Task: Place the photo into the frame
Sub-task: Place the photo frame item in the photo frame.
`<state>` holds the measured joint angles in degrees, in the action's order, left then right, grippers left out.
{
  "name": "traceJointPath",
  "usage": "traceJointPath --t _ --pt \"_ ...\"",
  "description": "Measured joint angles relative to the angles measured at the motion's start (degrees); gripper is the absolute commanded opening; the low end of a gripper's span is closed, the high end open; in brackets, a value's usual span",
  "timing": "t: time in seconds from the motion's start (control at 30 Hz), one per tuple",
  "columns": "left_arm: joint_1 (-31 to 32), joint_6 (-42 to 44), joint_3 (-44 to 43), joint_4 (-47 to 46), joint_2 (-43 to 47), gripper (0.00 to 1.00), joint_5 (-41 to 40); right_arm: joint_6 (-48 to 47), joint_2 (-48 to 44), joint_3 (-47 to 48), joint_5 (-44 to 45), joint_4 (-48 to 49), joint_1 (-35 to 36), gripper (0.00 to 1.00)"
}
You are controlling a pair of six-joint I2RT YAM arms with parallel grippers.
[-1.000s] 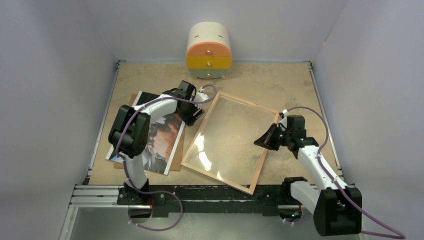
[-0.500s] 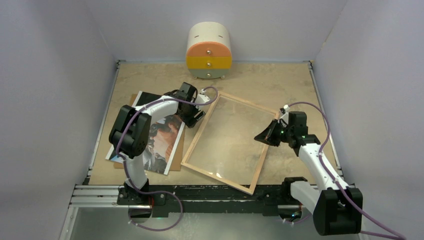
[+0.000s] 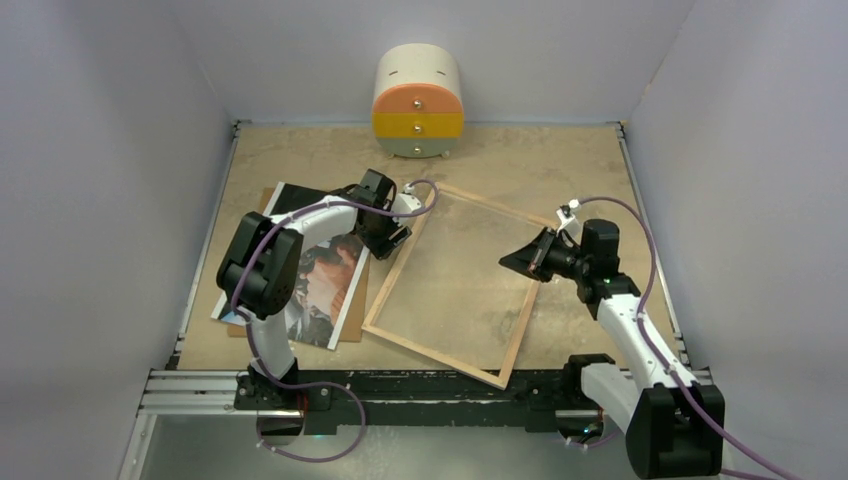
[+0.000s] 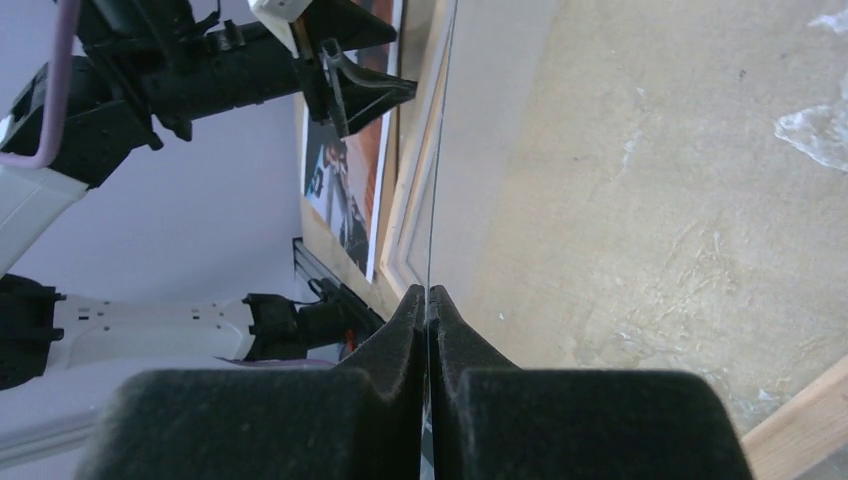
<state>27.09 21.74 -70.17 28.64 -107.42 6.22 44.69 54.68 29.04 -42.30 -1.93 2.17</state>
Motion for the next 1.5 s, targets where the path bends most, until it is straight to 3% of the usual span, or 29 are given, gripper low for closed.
traceJointPath --t 0.33,0.9,1.5 --pt "0.02 0.31 0.46 -0.42 0.28 0.63 0.39 2.75 -4.35 -0.44 -4.02 7.13 0.0 0.0" --pt "0.02 0.37 0.83 -0.63 0.59 0.62 0.48 8.96 -1.29 -3.78 -4.79 16.13 -0.02 0.0" --pt "0.07 0.33 1.49 0.55 1.27 0.57 3.67 24.0 -1.81 -9.33 -3.72 33.07 0.0 0.0"
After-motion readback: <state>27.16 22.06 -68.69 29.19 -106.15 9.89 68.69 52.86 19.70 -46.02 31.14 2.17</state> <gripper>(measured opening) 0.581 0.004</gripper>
